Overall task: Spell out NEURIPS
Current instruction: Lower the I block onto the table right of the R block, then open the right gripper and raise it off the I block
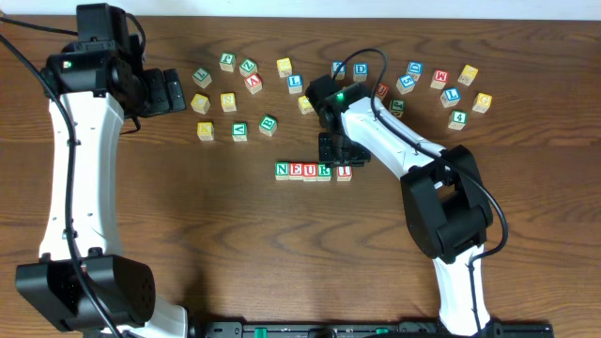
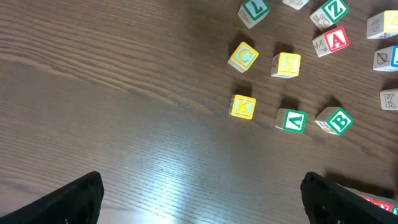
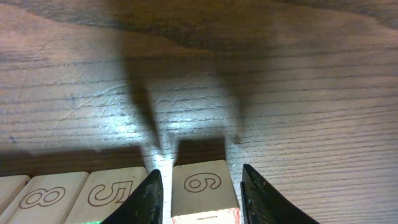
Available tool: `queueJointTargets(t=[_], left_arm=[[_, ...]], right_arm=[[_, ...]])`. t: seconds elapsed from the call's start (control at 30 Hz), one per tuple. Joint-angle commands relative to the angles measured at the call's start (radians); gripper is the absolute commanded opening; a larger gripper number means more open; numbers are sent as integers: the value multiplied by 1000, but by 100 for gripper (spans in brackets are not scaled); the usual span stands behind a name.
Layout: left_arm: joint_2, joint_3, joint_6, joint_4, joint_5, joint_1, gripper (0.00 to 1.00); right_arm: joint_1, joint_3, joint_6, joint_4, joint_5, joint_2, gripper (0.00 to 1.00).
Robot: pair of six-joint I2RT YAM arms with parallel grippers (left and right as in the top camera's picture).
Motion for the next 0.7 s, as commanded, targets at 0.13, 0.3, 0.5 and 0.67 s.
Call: queueJointTargets(t=[0.13, 0.3, 0.5, 0.67], left_arm=[[-11, 10, 13, -4, -12, 4, 100], [-11, 10, 13, -4, -12, 4, 100], [-11, 10, 13, -4, -12, 4, 100], [-11, 10, 13, -4, -12, 4, 100]], right_arm=[[2, -5, 22, -3, -18, 0, 31], [-3, 10, 21, -21, -17, -5, 29], [-34, 47, -2, -28, -17, -32, 29], [-57, 61, -5, -28, -17, -76, 33]])
